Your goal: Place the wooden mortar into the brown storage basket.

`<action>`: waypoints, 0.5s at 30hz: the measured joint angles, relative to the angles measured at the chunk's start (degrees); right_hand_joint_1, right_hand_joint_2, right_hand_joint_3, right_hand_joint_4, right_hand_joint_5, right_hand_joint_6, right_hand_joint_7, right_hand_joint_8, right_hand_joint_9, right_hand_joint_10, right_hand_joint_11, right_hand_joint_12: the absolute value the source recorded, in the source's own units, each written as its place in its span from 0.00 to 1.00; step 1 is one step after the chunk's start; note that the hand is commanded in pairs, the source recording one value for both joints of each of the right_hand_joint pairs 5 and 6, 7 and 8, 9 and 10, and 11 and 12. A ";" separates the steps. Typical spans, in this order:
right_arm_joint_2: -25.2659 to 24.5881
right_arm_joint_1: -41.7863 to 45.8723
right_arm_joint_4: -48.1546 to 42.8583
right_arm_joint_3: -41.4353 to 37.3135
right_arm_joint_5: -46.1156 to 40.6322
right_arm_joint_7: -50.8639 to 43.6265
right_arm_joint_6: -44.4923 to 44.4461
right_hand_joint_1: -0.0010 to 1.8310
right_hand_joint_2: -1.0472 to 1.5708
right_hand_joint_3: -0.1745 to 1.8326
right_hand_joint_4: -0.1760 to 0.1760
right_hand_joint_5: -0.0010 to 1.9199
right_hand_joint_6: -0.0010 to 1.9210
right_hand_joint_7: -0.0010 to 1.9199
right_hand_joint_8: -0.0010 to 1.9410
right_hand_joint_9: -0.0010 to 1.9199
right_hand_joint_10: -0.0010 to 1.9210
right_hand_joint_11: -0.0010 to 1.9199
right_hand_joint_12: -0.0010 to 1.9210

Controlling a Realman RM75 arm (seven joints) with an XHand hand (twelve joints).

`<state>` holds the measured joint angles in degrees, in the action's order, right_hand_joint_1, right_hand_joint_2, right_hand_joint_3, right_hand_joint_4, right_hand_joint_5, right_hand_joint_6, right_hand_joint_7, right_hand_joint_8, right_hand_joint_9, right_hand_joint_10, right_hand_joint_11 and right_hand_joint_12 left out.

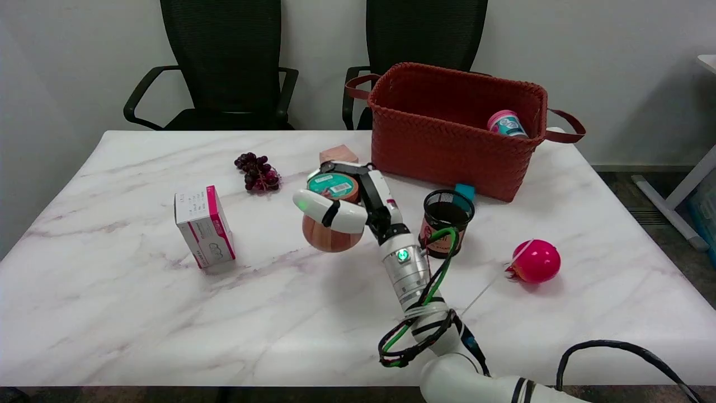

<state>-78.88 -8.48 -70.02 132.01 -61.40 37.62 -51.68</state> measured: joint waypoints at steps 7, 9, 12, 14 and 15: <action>0.61 0.03 -3.56 -1.87 1.34 -3.35 1.06 0.61 0.69 0.26 0.50 0.76 0.76 0.92 0.91 0.89 0.89 0.96 0.96; 0.72 -0.03 -4.35 -2.44 1.61 -4.16 1.39 0.60 0.69 0.26 0.50 0.77 0.77 0.93 0.92 0.89 0.89 0.96 0.96; 0.86 -0.24 -5.45 -3.37 1.97 -5.27 1.93 0.60 0.69 0.25 0.50 0.80 0.80 0.93 0.92 0.90 0.90 0.97 0.97; 0.95 -0.43 -6.15 -4.16 2.18 -6.07 2.42 0.60 0.69 0.26 0.50 0.80 0.80 0.94 0.93 0.90 0.90 0.97 0.97; 0.99 -0.53 -6.48 -4.58 2.25 -6.43 2.67 0.60 0.68 0.26 0.50 0.80 0.80 0.94 0.93 0.90 0.90 0.97 0.97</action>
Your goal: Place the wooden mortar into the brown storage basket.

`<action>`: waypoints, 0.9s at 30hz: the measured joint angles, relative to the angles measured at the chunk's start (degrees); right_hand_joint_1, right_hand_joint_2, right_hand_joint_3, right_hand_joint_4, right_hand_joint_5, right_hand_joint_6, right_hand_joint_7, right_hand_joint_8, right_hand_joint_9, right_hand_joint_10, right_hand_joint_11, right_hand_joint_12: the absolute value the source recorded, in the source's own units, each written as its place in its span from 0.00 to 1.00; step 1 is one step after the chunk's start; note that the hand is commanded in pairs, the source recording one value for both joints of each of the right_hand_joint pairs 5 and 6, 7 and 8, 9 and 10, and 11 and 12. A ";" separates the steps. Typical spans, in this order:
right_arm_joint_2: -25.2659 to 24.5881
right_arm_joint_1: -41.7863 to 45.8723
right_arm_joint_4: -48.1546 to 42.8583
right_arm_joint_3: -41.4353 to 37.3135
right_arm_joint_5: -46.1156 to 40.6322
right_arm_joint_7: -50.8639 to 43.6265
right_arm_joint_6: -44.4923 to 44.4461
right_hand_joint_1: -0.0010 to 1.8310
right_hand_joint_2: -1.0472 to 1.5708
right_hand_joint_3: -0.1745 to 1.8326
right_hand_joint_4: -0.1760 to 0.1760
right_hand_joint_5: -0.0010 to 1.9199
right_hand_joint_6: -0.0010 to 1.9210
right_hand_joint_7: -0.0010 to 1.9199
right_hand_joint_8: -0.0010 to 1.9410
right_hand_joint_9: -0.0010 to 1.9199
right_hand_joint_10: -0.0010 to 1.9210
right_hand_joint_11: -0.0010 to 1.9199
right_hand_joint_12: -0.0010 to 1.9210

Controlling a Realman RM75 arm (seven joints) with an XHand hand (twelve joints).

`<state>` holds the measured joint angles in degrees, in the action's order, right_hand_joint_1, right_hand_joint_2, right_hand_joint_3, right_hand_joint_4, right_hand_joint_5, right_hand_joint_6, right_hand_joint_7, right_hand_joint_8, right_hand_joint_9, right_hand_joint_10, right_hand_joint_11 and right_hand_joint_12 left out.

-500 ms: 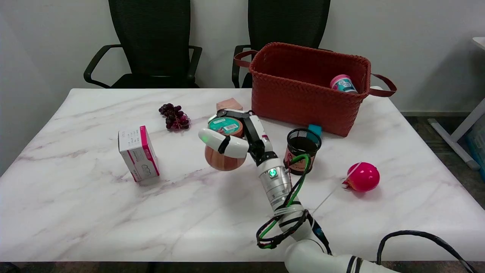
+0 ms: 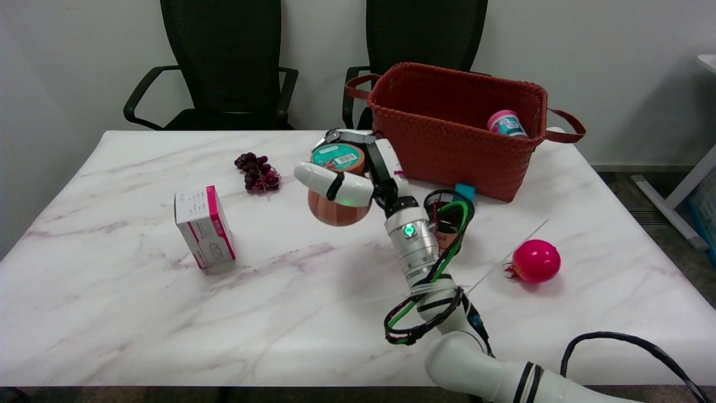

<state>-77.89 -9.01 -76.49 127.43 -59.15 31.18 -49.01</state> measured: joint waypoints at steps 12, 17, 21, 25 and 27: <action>1.11 -3.25 -2.49 -5.60 0.74 -2.66 4.58 0.61 0.67 0.26 0.50 0.78 0.78 0.93 0.92 0.90 0.90 0.97 0.97; 2.05 -5.57 -2.64 -8.04 0.76 -3.32 6.01 0.61 0.66 0.26 0.50 0.77 0.77 0.93 0.92 0.89 0.89 0.96 0.96; 2.89 -7.56 -2.22 -10.41 0.76 -3.77 7.00 0.61 0.66 0.27 0.50 0.77 0.77 0.92 0.91 0.89 0.89 0.96 0.96; 3.67 -9.55 -1.12 -12.95 0.60 -4.11 8.40 0.60 0.65 0.28 0.50 0.75 0.75 0.92 0.91 0.89 0.89 0.95 0.94; 4.07 -10.67 -0.19 -14.34 0.38 -4.25 9.13 0.60 0.65 0.28 0.50 0.75 0.75 0.92 0.91 0.89 0.89 0.94 0.94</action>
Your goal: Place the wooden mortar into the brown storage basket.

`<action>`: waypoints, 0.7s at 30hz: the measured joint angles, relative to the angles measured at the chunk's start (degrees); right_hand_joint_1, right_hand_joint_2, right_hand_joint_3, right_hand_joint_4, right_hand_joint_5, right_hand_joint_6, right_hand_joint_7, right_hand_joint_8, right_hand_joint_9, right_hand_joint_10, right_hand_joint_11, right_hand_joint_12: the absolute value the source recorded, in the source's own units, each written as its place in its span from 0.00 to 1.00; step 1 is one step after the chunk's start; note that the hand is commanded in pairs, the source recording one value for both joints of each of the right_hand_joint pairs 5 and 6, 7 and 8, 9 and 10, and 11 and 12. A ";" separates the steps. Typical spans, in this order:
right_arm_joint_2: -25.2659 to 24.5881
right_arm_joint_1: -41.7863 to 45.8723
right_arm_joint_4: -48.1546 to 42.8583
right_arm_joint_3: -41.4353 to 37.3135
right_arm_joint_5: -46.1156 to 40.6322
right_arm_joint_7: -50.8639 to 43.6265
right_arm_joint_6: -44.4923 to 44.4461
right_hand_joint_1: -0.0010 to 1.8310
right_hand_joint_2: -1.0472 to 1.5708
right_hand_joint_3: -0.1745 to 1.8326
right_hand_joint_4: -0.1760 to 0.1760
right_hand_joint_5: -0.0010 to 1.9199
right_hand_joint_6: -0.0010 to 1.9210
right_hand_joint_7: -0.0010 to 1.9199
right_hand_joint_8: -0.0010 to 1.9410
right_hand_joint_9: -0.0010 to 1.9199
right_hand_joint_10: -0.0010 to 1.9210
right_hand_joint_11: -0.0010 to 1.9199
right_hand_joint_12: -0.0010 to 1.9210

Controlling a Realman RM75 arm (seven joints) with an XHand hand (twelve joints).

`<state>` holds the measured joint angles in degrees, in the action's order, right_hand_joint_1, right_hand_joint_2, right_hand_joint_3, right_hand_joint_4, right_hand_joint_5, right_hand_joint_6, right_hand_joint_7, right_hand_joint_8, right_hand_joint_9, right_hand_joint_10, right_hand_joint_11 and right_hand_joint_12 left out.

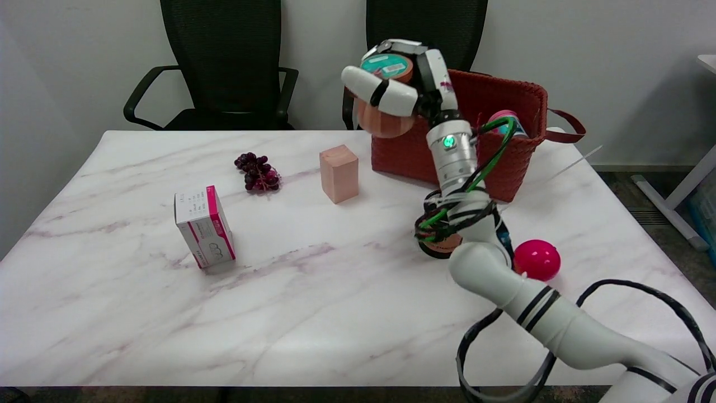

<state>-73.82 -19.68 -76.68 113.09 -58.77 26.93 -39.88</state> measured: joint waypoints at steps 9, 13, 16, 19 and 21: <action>1.73 -6.15 6.73 -4.41 -1.08 -0.30 2.46 0.60 0.64 0.32 0.50 0.66 0.66 0.90 0.89 0.86 0.86 0.92 0.92; 2.38 -9.49 11.10 -5.61 -1.55 -0.30 3.17 0.60 0.64 0.32 0.50 0.65 0.65 0.90 0.89 0.85 0.85 0.92 0.92; 2.74 -11.92 14.29 -6.23 -1.84 -0.30 3.51 0.59 0.64 0.32 0.50 0.65 0.65 0.89 0.88 0.85 0.85 0.92 0.92; 3.08 -14.44 18.10 -6.71 -2.01 -0.34 3.84 0.59 0.64 0.32 0.50 0.64 0.63 0.89 0.88 0.85 0.85 0.92 0.92; 3.28 -15.90 20.33 -6.85 -2.09 -0.40 4.01 0.59 0.65 0.31 0.50 0.62 0.62 0.89 0.88 0.85 0.85 0.91 0.91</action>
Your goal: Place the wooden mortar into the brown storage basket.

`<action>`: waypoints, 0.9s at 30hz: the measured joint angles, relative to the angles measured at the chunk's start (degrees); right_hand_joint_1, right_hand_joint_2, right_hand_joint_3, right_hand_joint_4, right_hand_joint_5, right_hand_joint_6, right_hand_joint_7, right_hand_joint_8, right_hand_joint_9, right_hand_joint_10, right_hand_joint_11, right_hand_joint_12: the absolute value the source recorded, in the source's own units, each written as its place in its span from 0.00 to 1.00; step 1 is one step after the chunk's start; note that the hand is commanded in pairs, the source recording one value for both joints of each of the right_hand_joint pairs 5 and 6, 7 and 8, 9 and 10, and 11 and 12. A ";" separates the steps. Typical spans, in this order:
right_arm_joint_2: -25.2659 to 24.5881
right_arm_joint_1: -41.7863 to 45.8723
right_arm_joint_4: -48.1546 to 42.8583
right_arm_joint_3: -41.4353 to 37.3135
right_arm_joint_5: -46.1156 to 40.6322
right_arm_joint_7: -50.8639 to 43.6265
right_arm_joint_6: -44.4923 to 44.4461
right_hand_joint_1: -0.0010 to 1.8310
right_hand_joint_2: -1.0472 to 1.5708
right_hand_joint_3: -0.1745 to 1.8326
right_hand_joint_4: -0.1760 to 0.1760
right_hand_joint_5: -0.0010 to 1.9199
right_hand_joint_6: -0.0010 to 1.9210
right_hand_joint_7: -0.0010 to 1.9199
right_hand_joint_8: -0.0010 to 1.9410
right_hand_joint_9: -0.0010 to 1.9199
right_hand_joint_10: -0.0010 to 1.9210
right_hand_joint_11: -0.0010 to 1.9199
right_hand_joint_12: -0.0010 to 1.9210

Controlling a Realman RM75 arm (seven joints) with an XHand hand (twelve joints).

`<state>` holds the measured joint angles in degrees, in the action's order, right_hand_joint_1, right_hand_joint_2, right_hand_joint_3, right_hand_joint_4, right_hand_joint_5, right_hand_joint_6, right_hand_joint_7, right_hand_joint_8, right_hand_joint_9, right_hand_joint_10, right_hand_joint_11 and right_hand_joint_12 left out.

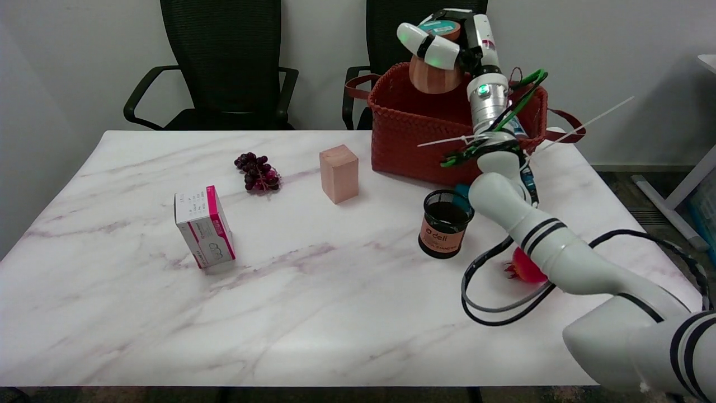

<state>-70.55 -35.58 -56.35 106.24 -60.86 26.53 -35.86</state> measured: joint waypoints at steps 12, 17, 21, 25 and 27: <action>1.44 -6.14 9.66 1.33 -0.22 -5.72 1.66 0.60 0.65 0.32 0.50 0.61 0.61 0.87 0.86 0.84 0.84 0.89 0.89; 1.66 -7.54 12.91 2.09 -0.27 -8.88 2.55 0.60 0.65 0.33 0.50 0.61 0.61 0.87 0.86 0.84 0.84 0.88 0.88; 1.55 -8.98 16.53 2.66 -0.32 -10.88 3.11 0.60 0.65 0.34 0.50 0.61 0.61 0.86 0.85 0.83 0.83 0.87 0.87; 1.07 -10.79 20.49 3.17 -0.33 -12.61 3.71 0.60 0.65 0.35 0.50 0.61 0.61 0.85 0.84 0.82 0.82 0.85 0.85; 0.77 -11.73 22.58 3.36 -0.33 -13.43 4.01 0.60 0.65 0.35 0.50 0.61 0.61 0.85 0.84 0.82 0.82 0.85 0.85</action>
<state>-69.78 -47.31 -33.77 109.60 -61.19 13.10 -31.86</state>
